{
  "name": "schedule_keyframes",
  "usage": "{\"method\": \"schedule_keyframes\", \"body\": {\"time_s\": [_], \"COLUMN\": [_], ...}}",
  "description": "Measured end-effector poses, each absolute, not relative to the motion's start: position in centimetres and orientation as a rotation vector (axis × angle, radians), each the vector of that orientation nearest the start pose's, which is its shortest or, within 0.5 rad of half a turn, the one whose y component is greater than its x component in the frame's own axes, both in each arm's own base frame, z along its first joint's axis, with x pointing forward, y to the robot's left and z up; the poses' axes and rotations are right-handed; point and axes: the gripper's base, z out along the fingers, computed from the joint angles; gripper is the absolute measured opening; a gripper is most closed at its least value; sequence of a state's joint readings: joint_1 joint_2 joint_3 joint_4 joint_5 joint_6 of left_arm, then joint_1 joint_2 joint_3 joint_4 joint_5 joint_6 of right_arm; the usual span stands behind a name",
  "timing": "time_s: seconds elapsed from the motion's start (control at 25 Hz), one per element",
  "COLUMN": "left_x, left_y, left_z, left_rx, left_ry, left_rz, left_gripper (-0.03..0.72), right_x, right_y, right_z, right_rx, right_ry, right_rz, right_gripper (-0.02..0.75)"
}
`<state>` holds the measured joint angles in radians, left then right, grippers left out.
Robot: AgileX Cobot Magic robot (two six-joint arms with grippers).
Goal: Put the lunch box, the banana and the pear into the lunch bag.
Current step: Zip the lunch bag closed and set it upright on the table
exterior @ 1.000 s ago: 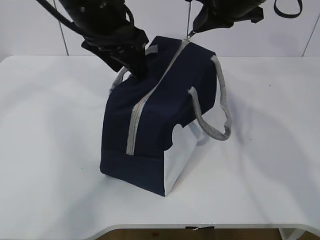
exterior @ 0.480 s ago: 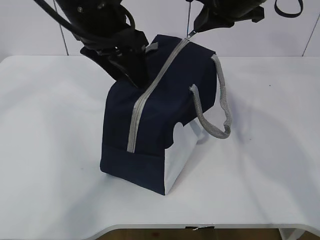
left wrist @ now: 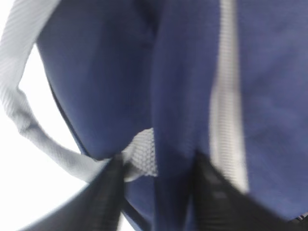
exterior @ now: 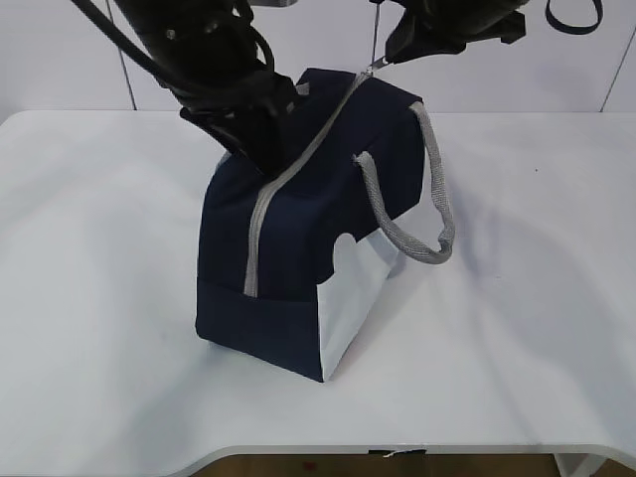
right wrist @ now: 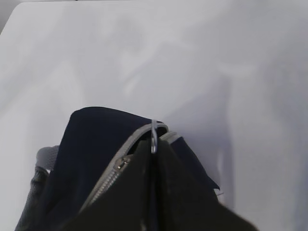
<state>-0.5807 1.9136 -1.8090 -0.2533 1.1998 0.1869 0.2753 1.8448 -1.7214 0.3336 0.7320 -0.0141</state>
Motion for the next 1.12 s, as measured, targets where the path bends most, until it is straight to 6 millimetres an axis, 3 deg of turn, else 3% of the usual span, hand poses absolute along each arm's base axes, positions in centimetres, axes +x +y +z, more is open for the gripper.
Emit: {"method": "schedule_keyframes", "body": {"time_s": [0.12, 0.2, 0.52, 0.84, 1.12], "left_x": [33.3, 33.3, 33.5, 32.8, 32.7], "left_y": [-24.4, -24.4, -23.9, -23.3, -23.3], "left_z": [31.0, 31.0, 31.1, 32.9, 33.0], "left_rx": [1.047, 1.099, 1.206, 1.244, 1.251], "left_ry": [2.619, 2.6, 2.54, 2.473, 2.467], "left_rz": [-0.437, -0.421, -0.314, -0.297, -0.294], "left_gripper": [0.049, 0.021, 0.013, 0.013, 0.013], "right_x": [40.9, 40.9, 41.3, 43.1, 44.4], "right_y": [13.6, 13.6, 13.7, 13.8, 12.1], "right_z": [33.7, 33.7, 33.6, 30.4, 28.6], "right_rx": [-0.157, -0.157, -0.154, -0.137, -0.08], "right_ry": [2.337, 2.337, 2.311, 2.352, 2.383], "right_rz": [0.513, 0.513, 0.501, 0.473, 0.449], "right_gripper": [0.006, 0.006, 0.006, 0.006, 0.006]}}
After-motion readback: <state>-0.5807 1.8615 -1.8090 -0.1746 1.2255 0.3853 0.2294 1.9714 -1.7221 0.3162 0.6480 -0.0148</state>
